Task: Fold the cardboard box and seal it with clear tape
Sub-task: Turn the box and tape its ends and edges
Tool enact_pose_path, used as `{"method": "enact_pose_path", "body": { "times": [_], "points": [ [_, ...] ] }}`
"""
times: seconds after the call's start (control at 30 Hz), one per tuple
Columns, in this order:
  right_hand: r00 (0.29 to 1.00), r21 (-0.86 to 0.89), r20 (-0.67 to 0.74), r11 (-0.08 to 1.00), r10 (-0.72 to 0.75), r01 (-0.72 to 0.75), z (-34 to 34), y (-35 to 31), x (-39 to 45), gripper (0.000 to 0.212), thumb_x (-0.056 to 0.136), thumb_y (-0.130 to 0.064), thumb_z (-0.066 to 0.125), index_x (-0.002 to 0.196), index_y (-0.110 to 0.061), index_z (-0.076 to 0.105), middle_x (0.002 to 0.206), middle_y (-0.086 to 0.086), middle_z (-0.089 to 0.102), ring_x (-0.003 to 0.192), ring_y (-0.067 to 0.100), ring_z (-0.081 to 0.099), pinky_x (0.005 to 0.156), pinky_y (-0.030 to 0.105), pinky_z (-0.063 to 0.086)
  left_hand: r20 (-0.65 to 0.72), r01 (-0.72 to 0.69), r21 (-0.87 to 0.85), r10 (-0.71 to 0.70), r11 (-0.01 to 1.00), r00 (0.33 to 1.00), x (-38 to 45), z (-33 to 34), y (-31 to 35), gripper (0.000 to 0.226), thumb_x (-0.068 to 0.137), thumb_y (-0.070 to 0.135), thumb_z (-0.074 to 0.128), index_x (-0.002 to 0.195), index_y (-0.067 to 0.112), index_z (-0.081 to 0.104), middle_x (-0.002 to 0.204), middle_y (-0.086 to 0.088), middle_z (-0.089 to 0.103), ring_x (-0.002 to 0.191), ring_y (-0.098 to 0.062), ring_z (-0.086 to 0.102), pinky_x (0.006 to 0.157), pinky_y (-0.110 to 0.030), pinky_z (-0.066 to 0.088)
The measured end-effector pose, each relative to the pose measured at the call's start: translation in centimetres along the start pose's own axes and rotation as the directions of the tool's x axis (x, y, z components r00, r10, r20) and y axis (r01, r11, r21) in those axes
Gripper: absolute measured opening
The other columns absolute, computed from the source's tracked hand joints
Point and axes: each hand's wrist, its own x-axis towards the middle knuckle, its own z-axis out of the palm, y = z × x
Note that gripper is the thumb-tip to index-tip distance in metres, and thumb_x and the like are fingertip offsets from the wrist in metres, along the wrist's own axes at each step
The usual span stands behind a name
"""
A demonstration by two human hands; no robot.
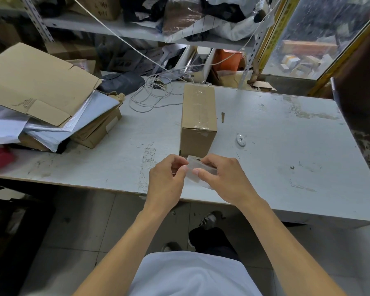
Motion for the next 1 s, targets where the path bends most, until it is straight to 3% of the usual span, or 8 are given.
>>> {"method": "enact_pose_path", "body": {
  "times": [0.13, 0.27, 0.4, 0.57, 0.7, 0.8, 0.87, 1.0],
  "points": [
    [1.0, -0.005, 0.022, 1.0, -0.002, 0.002, 0.0, 0.0, 0.0, 0.03, 0.092, -0.048, 0.063, 0.104, -0.021, 0.066, 0.093, -0.003, 0.067, 0.08, 0.014, 0.062, 0.074, 0.034, 0.056, 0.006, 0.036, 0.0, -0.036, 0.999, 0.999, 0.1, -0.1, 0.1, 0.022, 0.099, 0.014, 0.051, 0.093, 0.03, 0.065, 0.087, 0.016, 0.068, 0.082, 0.0, 0.065, 0.078, -0.022, 0.054],
    [0.999, -0.014, 0.04, 1.0, -0.022, 0.023, 0.1, 0.1, 0.0, 0.031, 0.091, -0.052, 0.06, 0.103, -0.023, 0.065, 0.089, -0.007, 0.066, 0.078, 0.012, 0.062, 0.074, 0.034, 0.056, 0.022, 0.053, -0.011, -0.053, 0.999, 0.998, 0.1, -0.1, 0.2, 0.004, 0.094, 0.029, 0.065, 0.09, 0.028, 0.065, 0.084, 0.013, 0.068, 0.08, -0.001, 0.064, 0.073, -0.016, 0.05],
    [0.996, 0.009, 0.07, 0.999, -0.048, 0.048, 0.1, 0.2, -0.1, 0.042, 0.089, -0.059, 0.058, 0.109, -0.023, 0.063, 0.091, -0.009, 0.065, 0.08, 0.009, 0.061, 0.074, 0.031, 0.055, 0.009, 0.098, -0.087, -0.098, 0.991, 0.995, 0.3, -0.3, -0.1, 0.007, 0.092, 0.019, 0.067, 0.086, 0.022, 0.067, 0.082, 0.008, 0.068, 0.076, -0.007, 0.062, 0.074, -0.024, 0.052],
    [0.981, 0.096, 0.146, 0.988, -0.131, 0.117, -0.2, 0.2, -0.6, 0.072, 0.071, -0.052, 0.082, 0.131, -0.033, 0.046, 0.1, -0.021, 0.053, 0.09, 0.009, 0.061, 0.075, 0.023, 0.057, 0.018, 0.163, -0.126, -0.162, 0.979, 0.987, 0.1, -0.4, 0.1, 0.009, 0.096, 0.014, 0.06, 0.089, 0.016, 0.065, 0.084, 0.003, 0.065, 0.075, -0.011, 0.059, 0.072, -0.025, 0.049],
    [0.972, 0.098, 0.105, 0.975, -0.211, 0.201, -0.6, 1.3, -0.8, 0.066, 0.073, -0.047, 0.083, 0.127, -0.042, 0.044, 0.112, -0.016, 0.058, 0.097, 0.008, 0.061, 0.078, 0.024, 0.057, 0.03, 0.204, -0.193, -0.202, 0.96, 0.979, 0.2, -0.9, 0.1, 0.012, 0.098, 0.01, 0.056, 0.089, 0.011, 0.064, 0.081, 0.0, 0.062, 0.069, -0.013, 0.055, 0.071, -0.026, 0.048],
    [0.962, 0.109, 0.056, 0.959, -0.269, 0.262, -0.5, 1.9, -1.2, 0.059, 0.076, -0.042, 0.082, 0.126, -0.04, 0.05, 0.117, -0.023, 0.058, 0.105, -0.001, 0.058, 0.083, 0.015, 0.052, 0.04, 0.208, -0.21, -0.205, 0.955, 0.978, 0.4, -1.3, 0.2, 0.012, 0.098, 0.009, 0.056, 0.09, 0.009, 0.064, 0.08, -0.001, 0.062, 0.07, -0.014, 0.054, 0.074, -0.031, 0.049],
    [0.962, 0.119, 0.025, 0.956, -0.273, 0.269, -0.4, 2.3, -1.4, 0.057, 0.077, -0.042, 0.082, 0.126, -0.038, 0.054, 0.116, -0.029, 0.055, 0.105, -0.007, 0.055, 0.081, 0.011, 0.05, 0.051, 0.204, -0.206, -0.198, 0.957, 0.979, 0.4, -1.3, 0.3, 0.013, 0.098, 0.008, 0.055, 0.088, 0.01, 0.064, 0.078, -0.001, 0.06, 0.07, -0.014, 0.054, 0.075, -0.032, 0.049],
    [0.97, 0.064, 0.008, 0.968, -0.244, 0.243, -0.1, 3.2, -1.1, 0.055, 0.077, -0.045, 0.08, 0.126, -0.038, 0.055, 0.115, -0.025, 0.059, 0.101, -0.005, 0.057, 0.08, 0.014, 0.051, 0.063, 0.184, -0.198, -0.174, 0.963, 0.983, 0.1, -1.0, 1.0, 0.015, 0.098, 0.008, 0.056, 0.086, 0.012, 0.063, 0.076, 0.001, 0.058, 0.072, -0.013, 0.054, 0.075, -0.027, 0.049]
  ]
}}
